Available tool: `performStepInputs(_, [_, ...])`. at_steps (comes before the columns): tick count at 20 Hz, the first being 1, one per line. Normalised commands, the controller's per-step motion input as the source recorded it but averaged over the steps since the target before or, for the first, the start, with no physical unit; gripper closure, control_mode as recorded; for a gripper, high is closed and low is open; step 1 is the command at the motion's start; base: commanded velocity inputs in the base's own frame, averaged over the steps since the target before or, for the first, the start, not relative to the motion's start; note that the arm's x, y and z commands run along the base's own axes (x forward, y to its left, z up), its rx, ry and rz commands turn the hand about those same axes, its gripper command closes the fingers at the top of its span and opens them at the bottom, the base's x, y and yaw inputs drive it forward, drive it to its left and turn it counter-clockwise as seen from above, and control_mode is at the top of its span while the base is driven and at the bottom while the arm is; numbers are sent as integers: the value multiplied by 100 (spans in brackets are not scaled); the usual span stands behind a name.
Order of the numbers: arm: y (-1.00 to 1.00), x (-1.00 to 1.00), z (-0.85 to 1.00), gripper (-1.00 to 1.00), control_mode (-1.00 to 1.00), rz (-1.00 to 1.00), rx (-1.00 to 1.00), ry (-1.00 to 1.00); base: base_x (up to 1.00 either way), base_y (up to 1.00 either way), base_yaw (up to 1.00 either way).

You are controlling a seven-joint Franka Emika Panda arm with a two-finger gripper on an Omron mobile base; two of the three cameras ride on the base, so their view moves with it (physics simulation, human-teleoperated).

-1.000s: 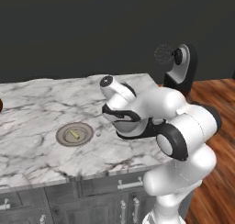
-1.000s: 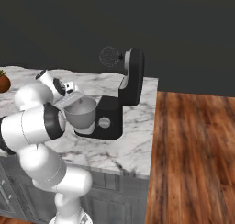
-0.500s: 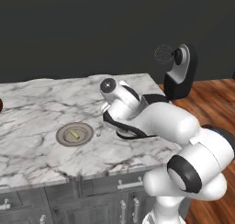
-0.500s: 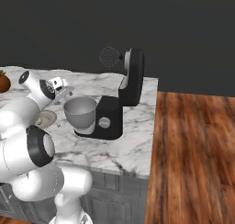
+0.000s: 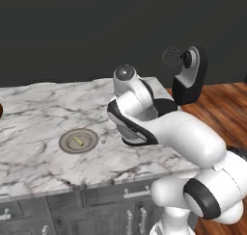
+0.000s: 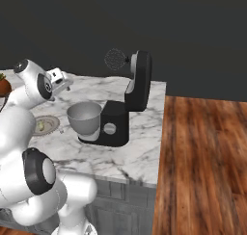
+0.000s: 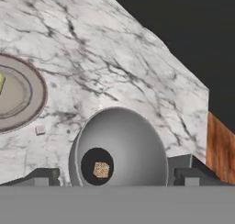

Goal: Add butter and sugar cubes to the stand mixer bowl and then turn on the stand mixer to begin making frosting.

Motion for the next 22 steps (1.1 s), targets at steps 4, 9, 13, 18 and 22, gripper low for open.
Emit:
performStepInputs(4, [24,-37,3,-100,-100,14,2,18,0,0,0])
performStepInputs(9, [18,-36,-7,-100,-100,16,0,15,0,0,0])
performStepInputs(13, [15,-42,-12,-100,-100,20,0,9,0,0,0])
performStepInputs(18, [16,-38,-21,-100,-100,22,0,3,0,0,0])
performStepInputs(22, [27,-31,-20,-100,-100,15,0,0,0,0,0])
